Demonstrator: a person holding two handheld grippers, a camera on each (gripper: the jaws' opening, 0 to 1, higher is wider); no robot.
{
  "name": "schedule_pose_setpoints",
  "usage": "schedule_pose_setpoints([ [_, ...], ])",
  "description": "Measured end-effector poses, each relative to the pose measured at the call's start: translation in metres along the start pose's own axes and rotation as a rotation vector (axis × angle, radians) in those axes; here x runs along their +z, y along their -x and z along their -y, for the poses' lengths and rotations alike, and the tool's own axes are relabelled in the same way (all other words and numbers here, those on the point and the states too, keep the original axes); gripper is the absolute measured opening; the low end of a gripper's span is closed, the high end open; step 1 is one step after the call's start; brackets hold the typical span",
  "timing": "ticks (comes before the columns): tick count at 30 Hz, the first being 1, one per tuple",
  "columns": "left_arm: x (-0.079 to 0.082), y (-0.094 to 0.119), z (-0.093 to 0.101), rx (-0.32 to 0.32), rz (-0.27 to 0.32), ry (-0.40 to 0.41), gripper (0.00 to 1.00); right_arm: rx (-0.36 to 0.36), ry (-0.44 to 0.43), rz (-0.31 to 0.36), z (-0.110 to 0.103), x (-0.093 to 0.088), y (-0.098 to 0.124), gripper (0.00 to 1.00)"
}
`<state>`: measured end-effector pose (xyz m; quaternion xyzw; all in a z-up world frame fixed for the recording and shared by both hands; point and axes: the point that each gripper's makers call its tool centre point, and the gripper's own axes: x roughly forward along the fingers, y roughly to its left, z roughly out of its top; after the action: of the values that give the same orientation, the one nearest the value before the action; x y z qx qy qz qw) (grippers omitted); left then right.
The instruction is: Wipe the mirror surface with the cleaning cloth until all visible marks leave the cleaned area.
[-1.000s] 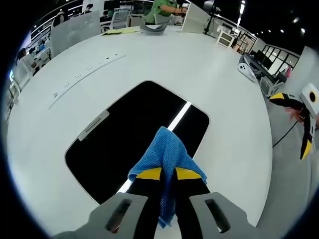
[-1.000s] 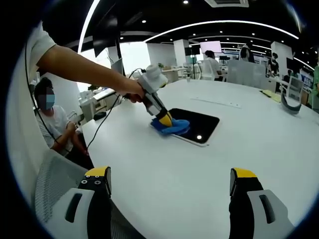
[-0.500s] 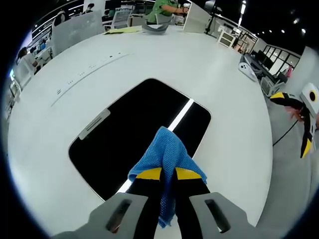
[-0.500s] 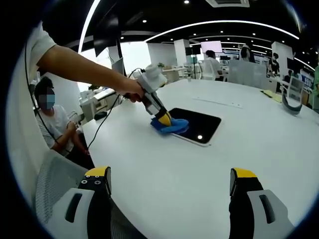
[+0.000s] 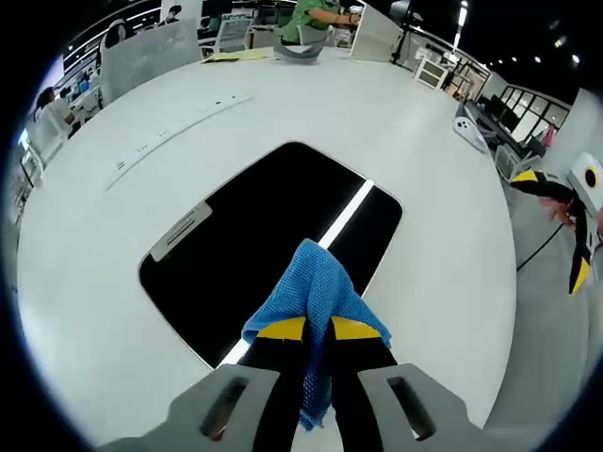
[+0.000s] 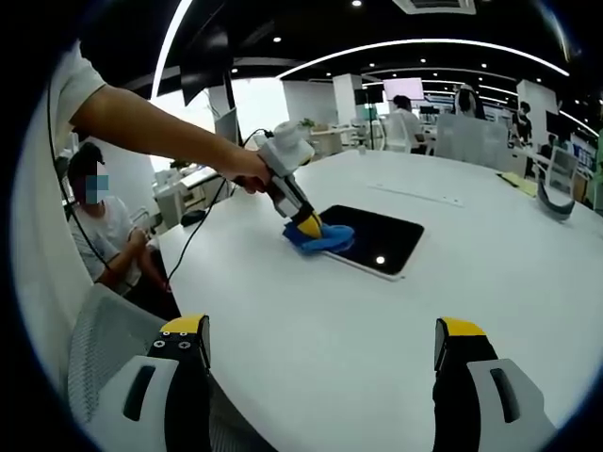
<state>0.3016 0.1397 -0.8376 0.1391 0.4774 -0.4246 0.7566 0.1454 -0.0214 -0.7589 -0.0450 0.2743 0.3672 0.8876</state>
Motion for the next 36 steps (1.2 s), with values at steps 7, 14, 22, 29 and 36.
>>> schedule_pose_setpoints([
  [7, -0.002, 0.001, -0.002, 0.004, 0.001, 0.001, 0.06, 0.003, 0.003, -0.004, -0.001, -0.001, 0.000, 0.99],
  [14, -0.005, 0.003, -0.004, 0.008, 0.000, 0.007, 0.06, 0.006, 0.004, -0.005, -0.002, -0.001, -0.001, 0.99],
  [22, -0.013, 0.009, -0.007, 0.017, -0.004, 0.014, 0.06, 0.016, 0.004, -0.008, -0.006, -0.002, -0.004, 0.99],
  [29, -0.016, 0.012, -0.011, 0.024, -0.003, 0.022, 0.06, 0.022, 0.009, -0.011, -0.008, -0.002, -0.006, 0.99],
  [36, -0.021, 0.015, -0.014, 0.031, -0.005, 0.028, 0.06, 0.025, 0.009, -0.011, -0.009, -0.001, -0.006, 0.99],
])
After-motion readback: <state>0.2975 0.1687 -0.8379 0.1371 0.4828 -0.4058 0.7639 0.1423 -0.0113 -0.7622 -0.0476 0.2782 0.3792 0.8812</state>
